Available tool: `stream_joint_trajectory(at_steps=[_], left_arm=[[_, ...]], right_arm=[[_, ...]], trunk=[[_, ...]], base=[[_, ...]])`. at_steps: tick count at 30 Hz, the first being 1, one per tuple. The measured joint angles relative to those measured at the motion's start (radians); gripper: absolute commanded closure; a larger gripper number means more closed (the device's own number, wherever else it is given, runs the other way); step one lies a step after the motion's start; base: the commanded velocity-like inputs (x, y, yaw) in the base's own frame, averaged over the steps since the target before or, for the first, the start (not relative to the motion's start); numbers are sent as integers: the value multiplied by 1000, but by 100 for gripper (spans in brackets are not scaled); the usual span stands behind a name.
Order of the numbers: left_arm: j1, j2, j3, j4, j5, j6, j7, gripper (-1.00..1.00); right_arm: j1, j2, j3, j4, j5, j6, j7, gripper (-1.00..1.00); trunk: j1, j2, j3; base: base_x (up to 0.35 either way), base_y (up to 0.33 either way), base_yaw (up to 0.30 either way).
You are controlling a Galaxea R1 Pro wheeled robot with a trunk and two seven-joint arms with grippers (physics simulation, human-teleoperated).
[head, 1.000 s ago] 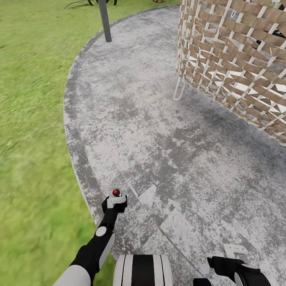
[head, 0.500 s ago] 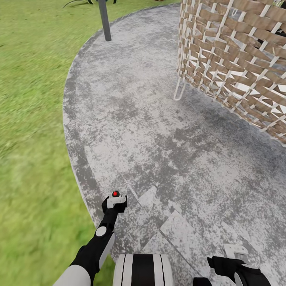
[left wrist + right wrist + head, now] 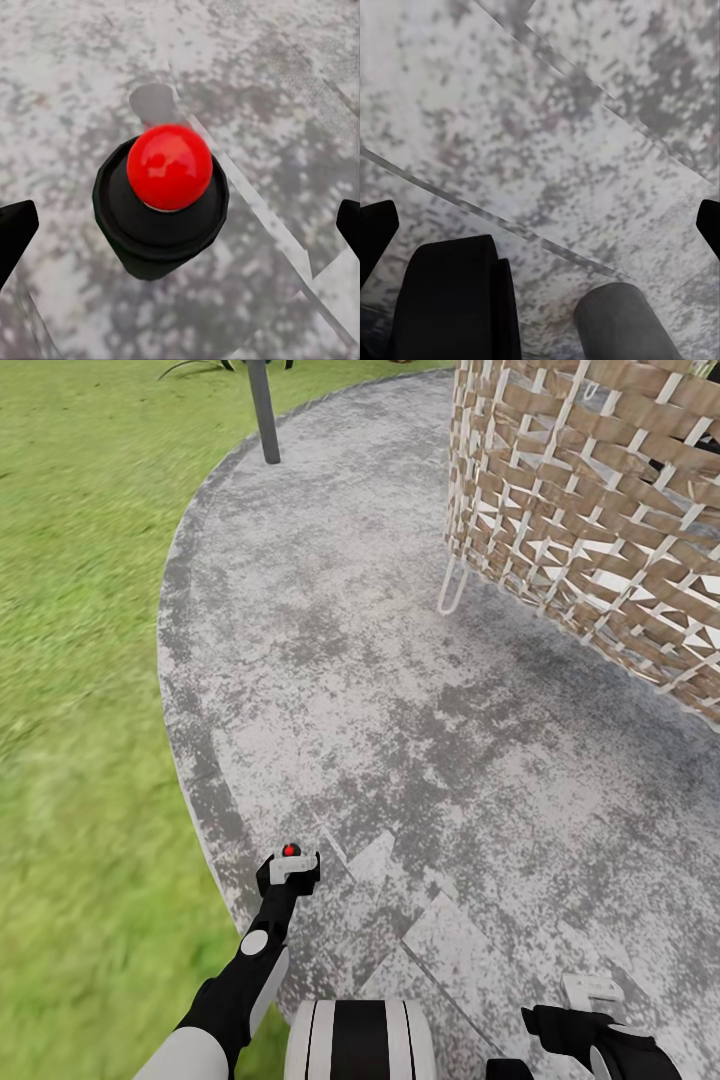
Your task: Pick up the pesticide atomizer in the garden and spray insectifuge to fully cover both potted plants in the garden.
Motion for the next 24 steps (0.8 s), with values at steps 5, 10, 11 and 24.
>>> stream_joint_trajectory(at_steps=[5,10,11,24], left_arm=[[0,0,0,0,0,0,0,-100],[0,0,0,0,0,0,0,-100],[0,0,0,0,0,0,0,-100],[0,0,0,0,0,0,0,-100]], right_arm=[[0,0,0,0,0,0,0,-100],[0,0,0,0,0,0,0,-100],[0,0,0,0,0,0,0,-100],[0,0,0,0,0,0,0,-100]], trunk=[[0,0,0],[0,0,0],[0,0,0],[0,0,0]], base=[[6,0,0],[1,0,0],[0,0,0],[17,0,0]])
